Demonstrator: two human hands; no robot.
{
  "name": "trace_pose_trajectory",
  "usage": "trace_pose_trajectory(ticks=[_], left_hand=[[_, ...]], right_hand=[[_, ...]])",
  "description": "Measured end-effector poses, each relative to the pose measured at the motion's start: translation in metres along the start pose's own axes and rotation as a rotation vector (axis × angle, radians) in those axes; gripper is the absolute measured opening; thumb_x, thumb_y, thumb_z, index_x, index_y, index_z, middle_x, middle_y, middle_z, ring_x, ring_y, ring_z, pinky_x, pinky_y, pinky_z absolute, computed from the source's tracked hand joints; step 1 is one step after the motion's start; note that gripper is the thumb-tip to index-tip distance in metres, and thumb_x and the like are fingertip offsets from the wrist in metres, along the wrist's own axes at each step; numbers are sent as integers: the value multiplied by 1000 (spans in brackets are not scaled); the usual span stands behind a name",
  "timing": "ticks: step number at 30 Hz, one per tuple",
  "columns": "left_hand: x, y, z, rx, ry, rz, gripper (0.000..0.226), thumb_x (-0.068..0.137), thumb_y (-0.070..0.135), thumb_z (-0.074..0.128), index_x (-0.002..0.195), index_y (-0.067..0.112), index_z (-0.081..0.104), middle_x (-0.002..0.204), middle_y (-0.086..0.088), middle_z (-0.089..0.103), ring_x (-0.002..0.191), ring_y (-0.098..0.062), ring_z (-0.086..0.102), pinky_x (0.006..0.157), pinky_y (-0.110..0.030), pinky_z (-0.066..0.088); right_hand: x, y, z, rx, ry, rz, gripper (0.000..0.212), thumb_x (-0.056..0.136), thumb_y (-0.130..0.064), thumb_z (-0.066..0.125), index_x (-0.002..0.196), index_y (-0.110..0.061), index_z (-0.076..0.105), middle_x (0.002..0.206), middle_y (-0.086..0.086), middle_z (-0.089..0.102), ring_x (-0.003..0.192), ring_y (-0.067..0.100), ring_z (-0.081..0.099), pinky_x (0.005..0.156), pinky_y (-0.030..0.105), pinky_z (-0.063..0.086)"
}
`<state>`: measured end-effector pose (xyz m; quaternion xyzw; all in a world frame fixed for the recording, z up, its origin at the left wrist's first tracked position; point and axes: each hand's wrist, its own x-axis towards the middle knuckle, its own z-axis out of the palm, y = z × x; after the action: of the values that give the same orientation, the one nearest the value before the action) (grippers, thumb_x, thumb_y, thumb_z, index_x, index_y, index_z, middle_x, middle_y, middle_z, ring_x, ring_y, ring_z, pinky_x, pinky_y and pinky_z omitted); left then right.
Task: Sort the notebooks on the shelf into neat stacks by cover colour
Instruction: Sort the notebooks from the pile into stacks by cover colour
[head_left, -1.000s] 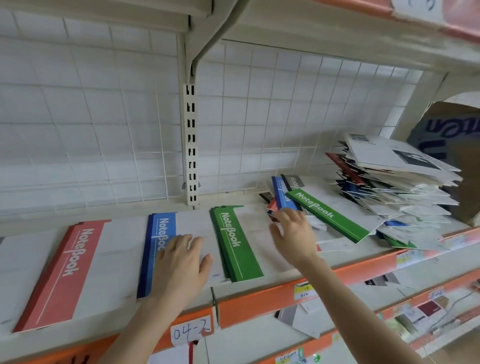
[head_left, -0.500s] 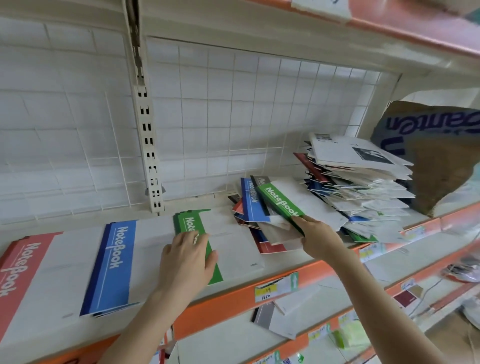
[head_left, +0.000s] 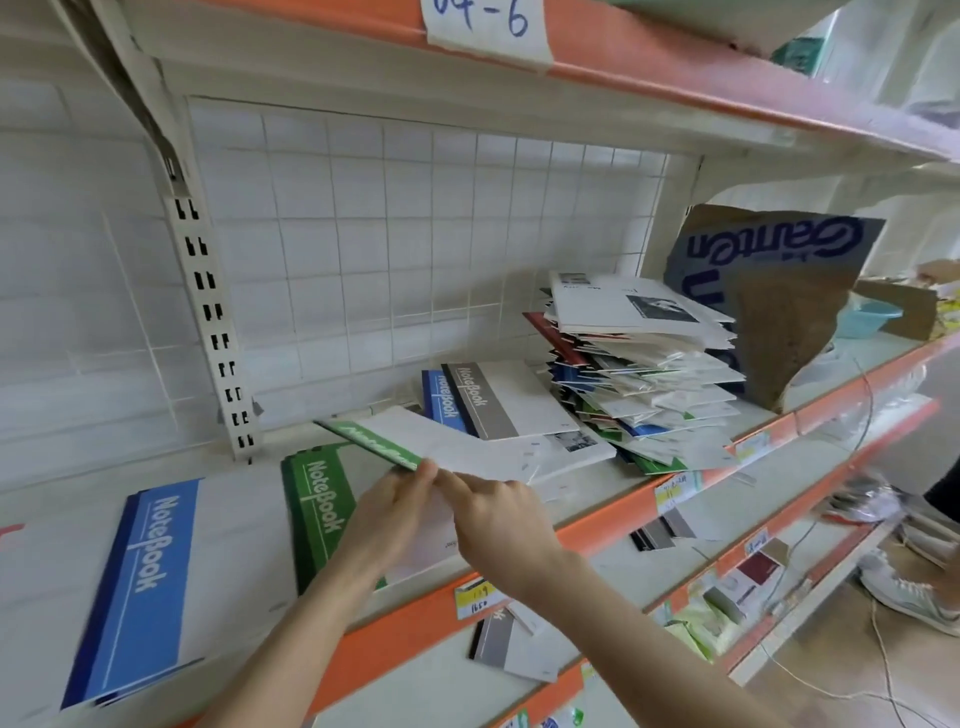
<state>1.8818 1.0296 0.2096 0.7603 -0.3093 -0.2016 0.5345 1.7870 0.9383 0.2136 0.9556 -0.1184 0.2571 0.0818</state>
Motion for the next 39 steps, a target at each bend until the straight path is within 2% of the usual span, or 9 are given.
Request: trace_pose_trajectory(ticks=[2,4,6,9,13,16,21,32,39], left_hand=[[2,3,-1,-440,36,-184,23,94,31,50,86,13,62,68,4,69,69,-13,65,68,-27,47],[3,5,-6,-700,117,-289,17,95,11,46,80,9,55,52,1,61,48,-9,59,47,-19,45],[3,5,-15,-767,207,-348,12,93,0,44,92,5,55,69,-7,63,60,-16,60,47,-22,47],[2,0,-33,-715,307,-366,20,89,-6,47,103,7,52,92,-15,60,77,-26,57,66,-32,47],[-3,-6,-49,-648,299,-341,26,88,-9,47,109,5,53,85,-13,61,73,-27,58,61,-30,44],[-7,-8,-55,-683,323,-353,22,88,-10,47,100,6,54,84,-12,60,74,-26,58,61,-31,44],[-8,-14,-60,-733,321,-381,21,88,-9,45,91,11,53,84,-13,59,74,-27,57,61,-31,44],[-7,-20,-53,-758,293,-399,23,90,-5,46,109,6,52,86,-16,60,76,-30,58,66,-34,47],[-15,-15,-53,-789,258,-401,22,91,-3,45,110,7,52,86,-15,61,76,-29,58,63,-33,45]], right_hand=[[-2,-13,2,125,-17,-92,43,55,-8,50,91,-16,71,58,-8,61,35,18,50,38,15,15],[1,-17,-2,288,-59,-196,40,73,-14,39,100,-13,68,68,-1,67,48,23,59,38,17,32],[8,-12,-1,428,-131,-192,42,85,-27,33,110,-11,64,85,8,70,68,30,64,51,28,46],[26,13,9,427,-128,-4,44,95,-33,35,125,-8,55,113,12,65,96,31,62,71,33,47],[61,59,35,338,-271,336,36,95,-28,41,126,-9,46,127,11,51,116,26,48,88,33,41],[72,72,50,239,-479,360,46,96,-41,32,136,-17,35,142,6,35,130,24,32,105,44,27],[64,59,53,8,-520,233,56,94,-53,28,139,-20,31,143,5,33,130,25,35,101,41,33],[42,48,40,123,-367,309,38,89,-46,52,118,-21,51,118,-1,59,99,18,58,75,26,47],[44,47,42,-75,-270,247,29,101,-27,31,118,-8,46,111,8,63,89,27,61,64,26,37]])
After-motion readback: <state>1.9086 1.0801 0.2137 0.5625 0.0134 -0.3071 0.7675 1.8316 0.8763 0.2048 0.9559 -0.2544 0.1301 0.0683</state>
